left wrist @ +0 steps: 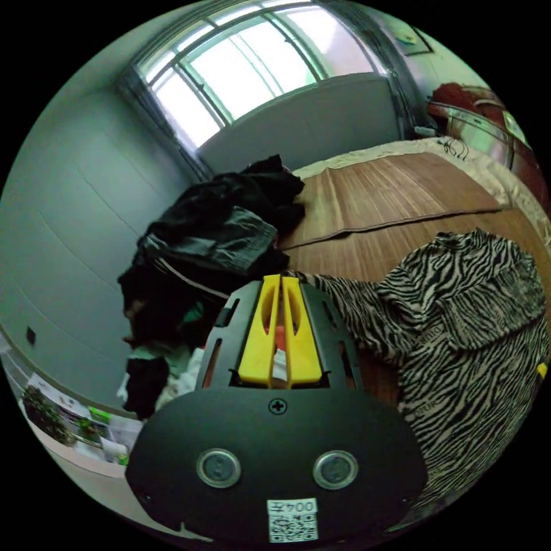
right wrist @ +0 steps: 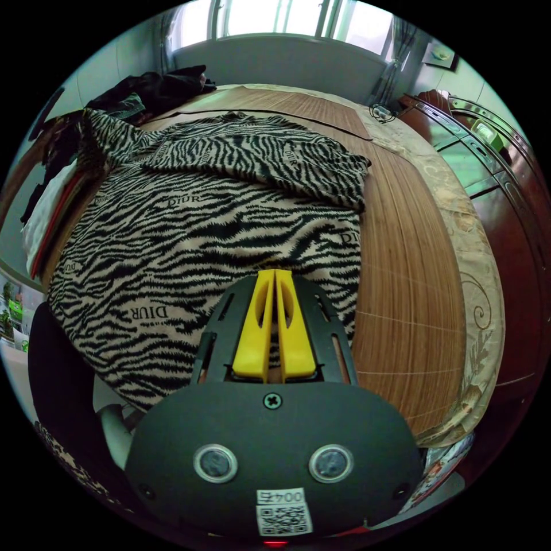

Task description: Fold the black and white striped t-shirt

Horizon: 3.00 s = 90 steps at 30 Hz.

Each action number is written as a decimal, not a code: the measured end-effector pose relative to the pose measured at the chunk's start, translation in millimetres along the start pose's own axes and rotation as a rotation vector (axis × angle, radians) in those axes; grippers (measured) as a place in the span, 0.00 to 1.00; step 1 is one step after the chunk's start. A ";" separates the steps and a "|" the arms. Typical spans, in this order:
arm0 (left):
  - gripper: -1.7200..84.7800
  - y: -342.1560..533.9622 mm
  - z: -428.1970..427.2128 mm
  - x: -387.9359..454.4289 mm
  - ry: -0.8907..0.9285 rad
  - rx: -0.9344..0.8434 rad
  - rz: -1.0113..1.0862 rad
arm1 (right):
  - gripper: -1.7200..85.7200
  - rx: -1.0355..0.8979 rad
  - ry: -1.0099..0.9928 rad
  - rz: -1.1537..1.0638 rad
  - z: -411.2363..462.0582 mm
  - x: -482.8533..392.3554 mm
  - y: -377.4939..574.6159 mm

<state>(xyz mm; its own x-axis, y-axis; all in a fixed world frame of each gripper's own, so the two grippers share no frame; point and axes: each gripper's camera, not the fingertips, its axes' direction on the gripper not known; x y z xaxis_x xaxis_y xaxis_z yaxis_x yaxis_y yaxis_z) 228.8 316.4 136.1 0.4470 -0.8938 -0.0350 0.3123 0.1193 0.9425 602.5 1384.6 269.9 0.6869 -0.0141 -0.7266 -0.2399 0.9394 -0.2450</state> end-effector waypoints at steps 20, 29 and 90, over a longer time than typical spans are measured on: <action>0.19 26.7 -205.8 360.8 -0.335 0.357 1.041 | 0.09 0.004 -0.089 0.082 -27.4 41.7 38.0; 0.16 103.8 -239.8 187.7 0.043 0.063 0.500 | 0.07 0.035 -0.167 0.156 -103.4 51.8 92.5; 0.02 395.1 253.9 68.7 1.076 -0.277 -0.548 | 0.08 -0.047 0.005 -0.890 -169.8 -257.5 -406.9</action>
<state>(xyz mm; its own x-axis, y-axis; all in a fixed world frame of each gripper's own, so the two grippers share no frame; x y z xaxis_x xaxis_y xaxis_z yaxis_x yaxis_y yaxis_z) 170.1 192.4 590.4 0.6214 -0.0604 -0.7812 0.7835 0.0459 0.6197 406.7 947.8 447.7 0.6292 -0.7334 -0.2573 0.3532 0.5647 -0.7459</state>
